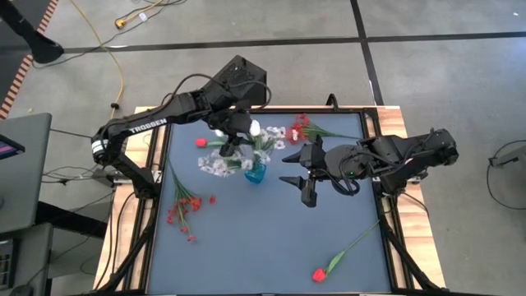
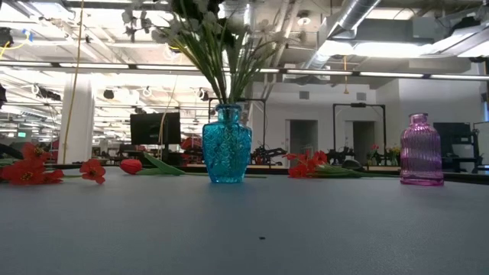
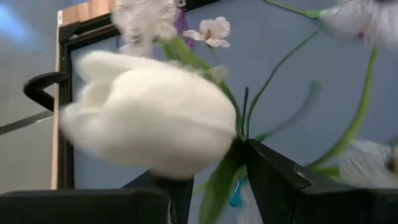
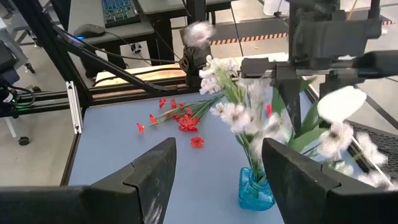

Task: Sort flowers into vase by color
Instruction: Put the white flower into the blue vase, then put the bottom red flower into the violet vase

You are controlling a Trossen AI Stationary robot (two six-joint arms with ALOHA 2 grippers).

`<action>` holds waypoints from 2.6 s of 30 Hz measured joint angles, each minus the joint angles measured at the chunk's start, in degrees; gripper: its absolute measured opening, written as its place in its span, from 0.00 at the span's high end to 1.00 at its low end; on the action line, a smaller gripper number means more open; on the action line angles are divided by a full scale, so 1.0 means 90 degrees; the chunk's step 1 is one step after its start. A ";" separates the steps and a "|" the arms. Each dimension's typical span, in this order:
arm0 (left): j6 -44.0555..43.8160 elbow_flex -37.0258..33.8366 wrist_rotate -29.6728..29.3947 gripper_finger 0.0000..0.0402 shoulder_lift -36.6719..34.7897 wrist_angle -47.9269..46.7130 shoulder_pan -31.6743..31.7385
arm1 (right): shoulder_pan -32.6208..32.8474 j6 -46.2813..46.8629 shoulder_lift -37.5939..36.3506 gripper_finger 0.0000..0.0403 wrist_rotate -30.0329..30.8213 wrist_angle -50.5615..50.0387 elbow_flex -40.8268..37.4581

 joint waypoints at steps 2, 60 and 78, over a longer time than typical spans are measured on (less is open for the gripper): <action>0.0005 0.0120 -0.0102 0.67 0.0000 -0.0099 -0.0002 | 0.0000 -0.0005 0.0000 0.34 0.0000 0.0000 0.0000; -0.2346 -0.1425 -0.1809 0.67 -0.3348 -0.0907 0.0561 | 0.2480 -0.0425 0.1923 0.34 -0.4171 -0.2380 -0.2340; -0.3146 -0.1714 -0.1874 0.67 -0.3334 -0.0656 0.0297 | 0.3362 0.0974 0.1710 0.36 -0.2885 -0.0100 -0.4789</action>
